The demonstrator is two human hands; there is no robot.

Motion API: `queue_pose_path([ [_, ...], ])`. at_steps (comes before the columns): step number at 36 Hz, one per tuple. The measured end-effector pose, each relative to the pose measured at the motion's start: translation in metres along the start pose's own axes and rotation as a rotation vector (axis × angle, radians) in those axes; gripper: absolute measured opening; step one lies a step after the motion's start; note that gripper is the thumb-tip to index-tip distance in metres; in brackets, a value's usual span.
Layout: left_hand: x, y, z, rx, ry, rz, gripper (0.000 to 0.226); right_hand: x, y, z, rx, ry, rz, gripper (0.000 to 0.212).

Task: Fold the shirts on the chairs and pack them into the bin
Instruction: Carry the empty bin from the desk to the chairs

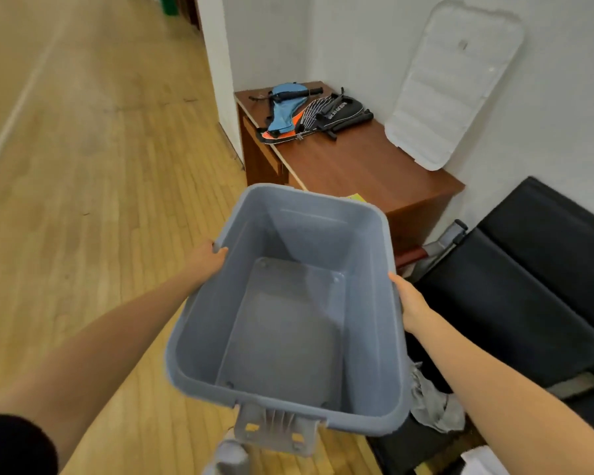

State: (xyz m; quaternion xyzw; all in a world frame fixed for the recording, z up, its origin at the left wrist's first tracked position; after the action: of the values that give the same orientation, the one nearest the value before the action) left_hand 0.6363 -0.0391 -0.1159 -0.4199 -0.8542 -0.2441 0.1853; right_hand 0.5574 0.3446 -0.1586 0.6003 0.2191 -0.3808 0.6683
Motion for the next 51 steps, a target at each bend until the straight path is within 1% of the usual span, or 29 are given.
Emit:
queue_pose_path([
  [2, -0.009, 0.032, 0.018, -0.002, -0.005, -0.074, 0.035, 0.003, -0.002, -0.021, -0.035, 0.070, 0.030, 0.046],
  [5, -0.021, 0.071, 0.037, 0.011, -0.041, -0.140, 0.036, 0.011, -0.001, -0.041, -0.049, 0.179, 0.065, 0.049],
  [9, -0.037, 0.108, 0.050, 0.003, -0.011, -0.197, 0.026, 0.024, 0.011, -0.047, -0.083, 0.254, 0.099, 0.036],
  [12, -0.052, 0.127, 0.056, -0.004, -0.023, -0.247, 0.029, 0.038, 0.016, -0.051, -0.112, 0.277, 0.113, 0.031],
  [15, -0.068, 0.143, 0.063, -0.001, -0.025, -0.275, 0.024, 0.055, 0.024, -0.057, -0.097, 0.302, 0.139, 0.023],
  [17, -0.078, 0.154, 0.066, -0.017, -0.045, -0.291, 0.024, 0.067, 0.027, -0.059, -0.091, 0.307, 0.152, 0.023],
  [22, -0.108, 0.169, 0.070, -0.038, -0.045, -0.313, 0.027, 0.095, 0.033, -0.053, -0.079, 0.345, 0.143, 0.026],
  [26, -0.140, 0.171, 0.074, -0.058, -0.053, -0.323, 0.033, 0.130, 0.029, -0.055, -0.071, 0.424, 0.177, 0.039],
  [27, -0.146, 0.172, 0.077, -0.062, -0.055, -0.323, 0.033, 0.139, 0.029, -0.059, -0.064, 0.446, 0.184, 0.039],
  [30, -0.167, 0.172, 0.089, -0.073, -0.053, -0.313, 0.029, 0.170, 0.040, -0.061, -0.030, 0.513, 0.180, 0.021],
  [31, -0.178, 0.170, 0.094, -0.076, -0.047, -0.304, 0.028, 0.183, 0.044, -0.057, -0.020, 0.521, 0.167, 0.019],
  [33, -0.193, 0.166, 0.104, -0.076, -0.029, -0.306, 0.027, 0.203, 0.045, -0.054, -0.023, 0.536, 0.130, 0.022],
  [39, -0.249, 0.166, 0.168, -0.038, 0.026, -0.370, 0.028, 0.262, 0.010, -0.054, -0.049, 0.565, 0.065, 0.028],
  [44, -0.314, 0.147, 0.251, 0.019, 0.052, -0.443, 0.028, 0.331, -0.068, -0.047, -0.130, 0.554, 0.059, 0.042],
  [48, -0.365, 0.125, 0.331, 0.108, 0.091, -0.460, 0.027, 0.394, -0.133, -0.052, -0.208, 0.545, -0.004, 0.033],
  [51, -0.390, 0.111, 0.385, 0.147, 0.107, -0.460, 0.027, 0.439, -0.183, -0.064, -0.225, 0.553, -0.040, 0.035],
])
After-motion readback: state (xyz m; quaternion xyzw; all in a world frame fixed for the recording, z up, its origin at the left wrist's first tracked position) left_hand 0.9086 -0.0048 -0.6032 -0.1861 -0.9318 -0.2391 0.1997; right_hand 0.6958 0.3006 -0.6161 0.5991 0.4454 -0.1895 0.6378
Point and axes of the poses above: each hand's wrist, its own y-axis away from the middle knuckle, its own z-axis out of the palm, x = y × z, the point moved 1 cm from there along -y, towards the middle knuckle, and after that the axes turned 11 degrees about -y, right-handed, at the moved point
